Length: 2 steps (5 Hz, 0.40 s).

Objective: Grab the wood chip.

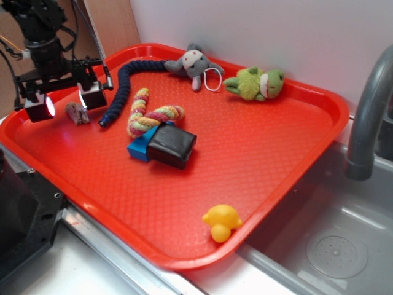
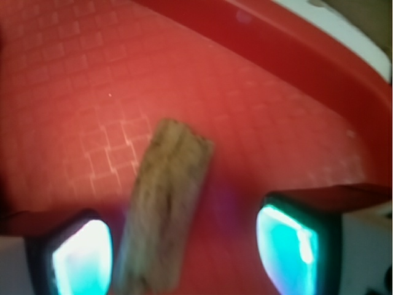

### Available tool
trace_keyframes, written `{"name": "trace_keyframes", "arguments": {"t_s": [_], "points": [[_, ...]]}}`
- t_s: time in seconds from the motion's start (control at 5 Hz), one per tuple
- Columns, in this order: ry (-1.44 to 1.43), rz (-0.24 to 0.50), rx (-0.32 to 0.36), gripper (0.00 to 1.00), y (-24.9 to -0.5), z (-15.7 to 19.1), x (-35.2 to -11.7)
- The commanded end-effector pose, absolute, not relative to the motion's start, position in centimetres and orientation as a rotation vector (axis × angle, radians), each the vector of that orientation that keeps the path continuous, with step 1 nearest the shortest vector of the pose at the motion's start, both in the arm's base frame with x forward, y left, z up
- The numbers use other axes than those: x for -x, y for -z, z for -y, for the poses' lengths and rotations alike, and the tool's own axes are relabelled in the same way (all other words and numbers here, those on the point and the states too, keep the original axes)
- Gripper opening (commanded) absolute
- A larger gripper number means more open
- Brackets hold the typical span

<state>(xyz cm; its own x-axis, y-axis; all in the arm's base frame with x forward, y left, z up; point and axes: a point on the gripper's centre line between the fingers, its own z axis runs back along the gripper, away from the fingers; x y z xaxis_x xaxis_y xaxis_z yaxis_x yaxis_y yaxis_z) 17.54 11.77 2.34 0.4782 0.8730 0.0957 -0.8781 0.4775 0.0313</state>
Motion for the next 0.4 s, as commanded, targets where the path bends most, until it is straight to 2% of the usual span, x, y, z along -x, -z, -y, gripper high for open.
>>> {"name": "trace_keyframes", "arguments": {"t_s": [0.0, 0.2], "points": [[-1.045, 0.062, -0.096, 0.96, -1.3, -10.9, -18.7], [-1.025, 0.09, -0.076, 0.0, -1.6, -10.4, -17.5]]}}
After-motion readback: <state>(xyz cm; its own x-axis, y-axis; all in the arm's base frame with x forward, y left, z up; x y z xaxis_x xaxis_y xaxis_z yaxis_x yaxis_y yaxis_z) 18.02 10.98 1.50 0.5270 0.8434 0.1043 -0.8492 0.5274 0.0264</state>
